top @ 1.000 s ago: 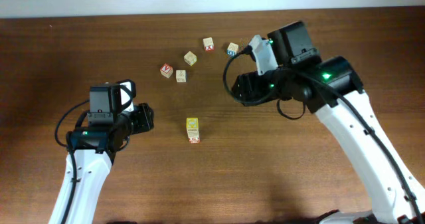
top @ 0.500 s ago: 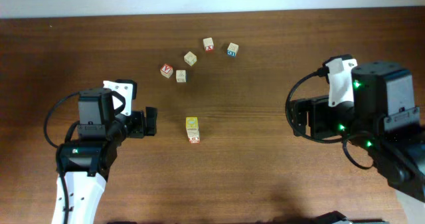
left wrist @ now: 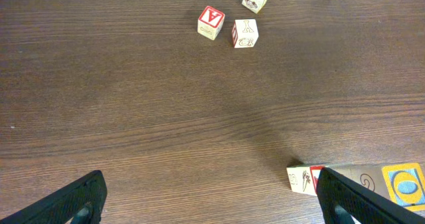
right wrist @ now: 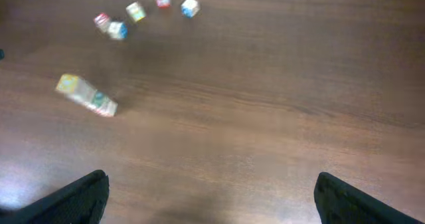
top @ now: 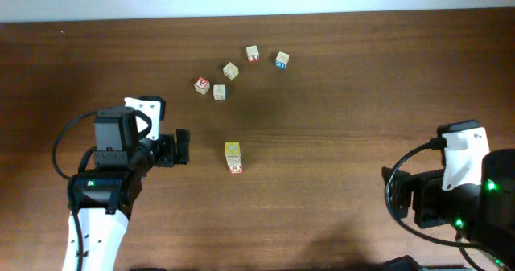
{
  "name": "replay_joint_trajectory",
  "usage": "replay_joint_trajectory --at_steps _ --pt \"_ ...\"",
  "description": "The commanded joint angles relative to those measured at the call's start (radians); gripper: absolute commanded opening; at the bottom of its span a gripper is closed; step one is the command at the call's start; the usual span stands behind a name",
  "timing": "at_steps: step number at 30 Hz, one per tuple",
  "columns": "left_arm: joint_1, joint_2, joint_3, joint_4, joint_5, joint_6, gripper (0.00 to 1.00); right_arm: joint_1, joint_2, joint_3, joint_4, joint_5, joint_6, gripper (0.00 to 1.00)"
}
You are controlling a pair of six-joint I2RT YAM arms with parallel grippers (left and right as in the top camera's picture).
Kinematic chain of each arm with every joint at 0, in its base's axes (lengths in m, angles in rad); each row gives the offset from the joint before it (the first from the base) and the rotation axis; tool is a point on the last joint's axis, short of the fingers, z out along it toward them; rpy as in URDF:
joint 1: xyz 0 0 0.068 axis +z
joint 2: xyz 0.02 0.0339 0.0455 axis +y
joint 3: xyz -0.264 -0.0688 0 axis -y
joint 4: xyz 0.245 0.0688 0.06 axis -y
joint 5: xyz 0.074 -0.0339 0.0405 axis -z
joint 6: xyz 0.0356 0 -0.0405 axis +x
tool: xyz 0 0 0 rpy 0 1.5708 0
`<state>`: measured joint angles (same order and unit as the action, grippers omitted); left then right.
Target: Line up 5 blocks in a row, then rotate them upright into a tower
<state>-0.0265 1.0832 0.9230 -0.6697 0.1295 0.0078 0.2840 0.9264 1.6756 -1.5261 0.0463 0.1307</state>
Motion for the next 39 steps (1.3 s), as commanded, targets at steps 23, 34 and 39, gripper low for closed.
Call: replay_joint_trajectory --at_steps 23,34,39 --pt "0.003 -0.014 0.017 0.001 -0.007 0.008 0.99 -0.222 -0.598 -1.031 1.073 -0.044 -0.213 0.99" --pt "0.003 -0.014 0.017 0.001 -0.007 0.008 0.99 -0.222 -0.923 -1.592 1.541 -0.098 -0.213 0.99" --pt "0.003 -0.014 0.017 0.001 -0.007 0.008 0.99 -0.219 -0.923 -1.67 1.516 -0.122 -0.213 0.99"
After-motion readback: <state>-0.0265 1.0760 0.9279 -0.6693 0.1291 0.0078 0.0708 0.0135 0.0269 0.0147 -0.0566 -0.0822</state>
